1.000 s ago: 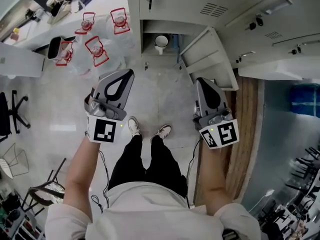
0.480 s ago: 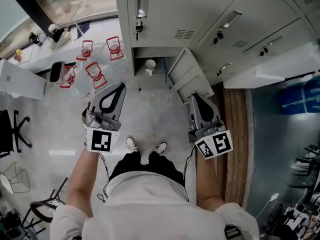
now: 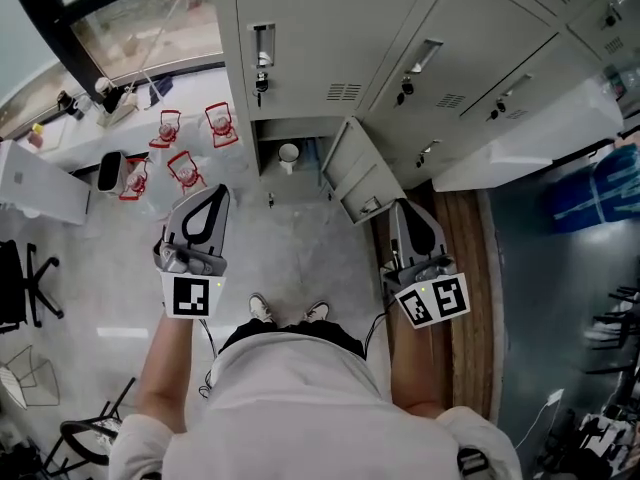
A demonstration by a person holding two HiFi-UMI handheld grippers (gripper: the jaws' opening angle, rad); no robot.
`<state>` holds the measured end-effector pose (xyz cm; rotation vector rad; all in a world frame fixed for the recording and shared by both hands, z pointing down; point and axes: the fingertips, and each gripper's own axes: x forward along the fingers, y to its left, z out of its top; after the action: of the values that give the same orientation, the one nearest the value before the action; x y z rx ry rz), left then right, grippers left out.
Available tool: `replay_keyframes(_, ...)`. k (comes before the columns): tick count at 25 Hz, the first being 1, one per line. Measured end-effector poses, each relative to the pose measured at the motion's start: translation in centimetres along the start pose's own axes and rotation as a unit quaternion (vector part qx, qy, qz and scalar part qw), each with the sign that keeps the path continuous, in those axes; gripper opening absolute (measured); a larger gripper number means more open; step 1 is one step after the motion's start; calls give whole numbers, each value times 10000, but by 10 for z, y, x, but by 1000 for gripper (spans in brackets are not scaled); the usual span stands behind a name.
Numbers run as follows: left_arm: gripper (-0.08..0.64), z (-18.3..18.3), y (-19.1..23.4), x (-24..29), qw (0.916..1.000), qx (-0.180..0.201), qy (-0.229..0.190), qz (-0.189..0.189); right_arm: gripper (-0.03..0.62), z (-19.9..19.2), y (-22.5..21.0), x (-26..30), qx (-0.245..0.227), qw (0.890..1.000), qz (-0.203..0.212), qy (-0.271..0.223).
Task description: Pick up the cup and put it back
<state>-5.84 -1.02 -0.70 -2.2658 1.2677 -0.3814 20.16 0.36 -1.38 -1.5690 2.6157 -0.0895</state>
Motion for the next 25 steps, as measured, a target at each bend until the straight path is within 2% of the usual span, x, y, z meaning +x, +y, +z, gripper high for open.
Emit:
replay_keyframes(5,20,-6,4,-8,9999,-42,78,106,18,5,-4,-9,-210,9997,-133,41)
replay_keyframes(11,20,-9,9,-12,9996,9,197,183,18,7,-4,-9,-240,9996,-130,43)
replay_keyframes(19,20,0,21,-24,9992,39,124,376,18,15,3,-2,-340,9994,-81,-71)
replay_keyframes(25,20,-12,33,-41,9981,39,328,517,17,15,6,1,-431,9989,-154,-70)
